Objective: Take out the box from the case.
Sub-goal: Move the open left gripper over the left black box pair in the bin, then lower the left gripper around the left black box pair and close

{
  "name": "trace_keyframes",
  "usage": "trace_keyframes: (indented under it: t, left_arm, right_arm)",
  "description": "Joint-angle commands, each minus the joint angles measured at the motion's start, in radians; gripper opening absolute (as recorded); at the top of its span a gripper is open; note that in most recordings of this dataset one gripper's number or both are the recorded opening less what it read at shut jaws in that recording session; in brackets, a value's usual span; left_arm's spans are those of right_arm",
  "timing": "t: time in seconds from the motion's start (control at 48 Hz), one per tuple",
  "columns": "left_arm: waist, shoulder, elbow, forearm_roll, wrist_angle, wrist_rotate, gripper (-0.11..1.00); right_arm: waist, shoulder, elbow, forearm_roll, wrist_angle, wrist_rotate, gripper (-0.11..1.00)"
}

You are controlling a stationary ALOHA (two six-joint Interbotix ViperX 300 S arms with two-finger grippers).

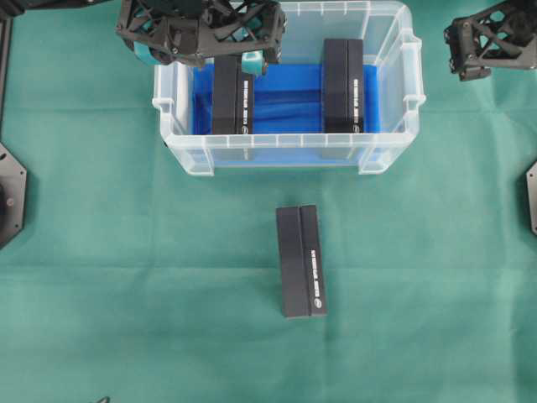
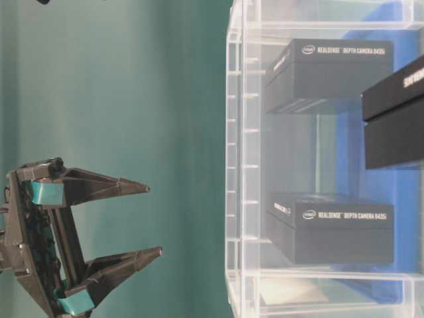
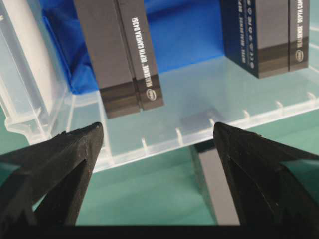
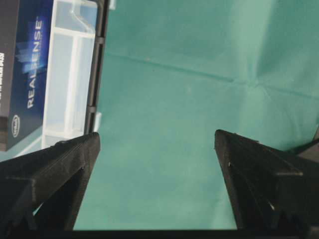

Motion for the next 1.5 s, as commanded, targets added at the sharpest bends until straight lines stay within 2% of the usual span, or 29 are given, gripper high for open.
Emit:
trace_keyframes:
  t: [0.0, 0.792, 1.0, 1.479]
  left_arm:
    - [0.002, -0.011, -0.02, 0.006, -0.002, -0.002, 0.96]
    - [0.002, -0.011, -0.003, 0.012, -0.002, -0.003, 0.96]
    - [0.002, -0.011, 0.032, 0.023, -0.012, -0.015, 0.96]
    - [0.003, -0.011, 0.137, 0.04, -0.124, -0.043, 0.96]
  right_arm:
    - [-0.002, -0.005, -0.008, -0.003, -0.005, -0.002, 0.93]
    - [-0.002, -0.005, -0.008, -0.003, -0.018, -0.002, 0.93]
    - [-0.002, -0.005, -0.008, -0.005, -0.026, -0.002, 0.93]
    - [-0.002, -0.005, -0.006, -0.008, -0.028, -0.003, 0.93]
